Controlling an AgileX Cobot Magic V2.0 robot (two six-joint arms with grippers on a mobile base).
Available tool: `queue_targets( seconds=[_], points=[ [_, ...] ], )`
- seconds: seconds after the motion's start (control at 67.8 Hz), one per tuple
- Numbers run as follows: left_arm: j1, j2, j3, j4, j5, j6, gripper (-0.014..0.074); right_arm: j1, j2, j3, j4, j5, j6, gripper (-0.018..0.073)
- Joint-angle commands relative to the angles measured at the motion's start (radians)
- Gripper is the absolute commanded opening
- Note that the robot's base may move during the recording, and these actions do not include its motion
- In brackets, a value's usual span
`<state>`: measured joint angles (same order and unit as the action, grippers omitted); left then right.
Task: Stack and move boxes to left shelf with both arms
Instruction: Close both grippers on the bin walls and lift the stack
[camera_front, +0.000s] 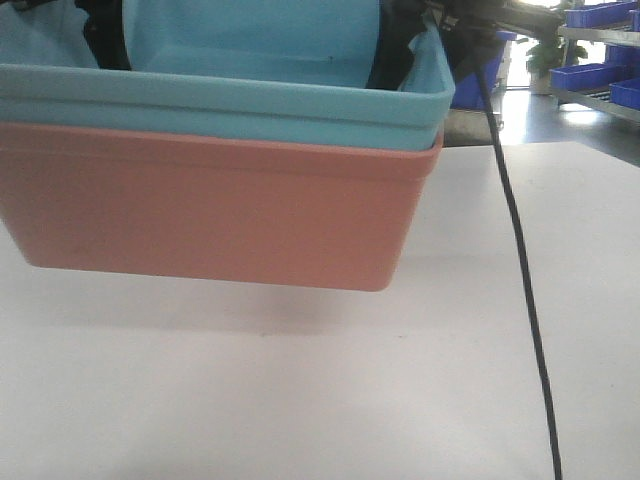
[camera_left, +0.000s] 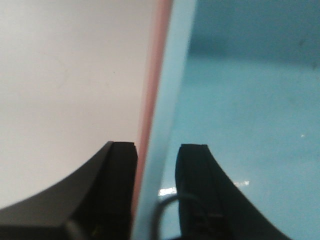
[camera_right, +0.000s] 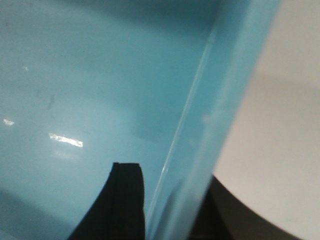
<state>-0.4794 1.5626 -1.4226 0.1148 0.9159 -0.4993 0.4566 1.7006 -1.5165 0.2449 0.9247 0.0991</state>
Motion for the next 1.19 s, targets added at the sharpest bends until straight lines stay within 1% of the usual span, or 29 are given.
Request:
queue_targets(
  seconds=[0.0,0.147,0.339,0.457,0.531,0.678,0.767,0.826,0.885,0.988,1.179],
  points=[
    [-0.030,-0.116,0.015,-0.043,-0.019,0.094,-0.0003,0.007,-0.070,-0.035,-0.002,-0.129,-0.071,0.0050],
    [-0.032,-0.202,0.120,-0.048,-0.054,0.061,-0.0003,0.047,-0.076,-0.035,-0.002,-0.118,-0.087,0.0050],
    [-0.033,-0.314,0.234,-0.080,-0.104,0.061,-0.0003,0.081,-0.076,-0.035,-0.002,-0.116,-0.087,0.0050],
    [-0.048,-0.367,0.288,-0.084,-0.129,0.030,-0.0003,0.090,-0.076,-0.035,-0.001,-0.134,-0.087,0.0050],
    [-0.068,-0.389,0.315,-0.085,-0.144,0.002,-0.0003,0.095,-0.076,-0.035,-0.001,-0.148,-0.087,0.0050],
    [-0.122,-0.394,0.356,-0.081,-0.180,-0.059,-0.0003,0.115,-0.076,-0.035,-0.001,-0.186,-0.090,0.0050],
    [-0.152,-0.394,0.377,-0.081,-0.213,-0.092,-0.0003,0.132,-0.076,-0.035,-0.002,-0.210,-0.114,0.0050],
    [-0.182,-0.392,0.388,-0.056,-0.244,-0.144,-0.0003,0.147,-0.076,-0.035,-0.002,-0.231,-0.140,0.0050],
    [-0.199,-0.390,0.388,-0.034,-0.261,-0.164,-0.0003,0.157,-0.074,-0.035,-0.002,-0.247,-0.147,0.0050],
    [-0.211,-0.385,0.390,-0.019,-0.294,-0.194,-0.0003,0.167,-0.066,-0.035,-0.001,-0.267,-0.147,0.0050],
    [-0.211,-0.358,0.390,-0.022,-0.315,-0.191,-0.0003,0.184,-0.065,-0.035,-0.001,-0.287,-0.148,0.0050]
  ],
)
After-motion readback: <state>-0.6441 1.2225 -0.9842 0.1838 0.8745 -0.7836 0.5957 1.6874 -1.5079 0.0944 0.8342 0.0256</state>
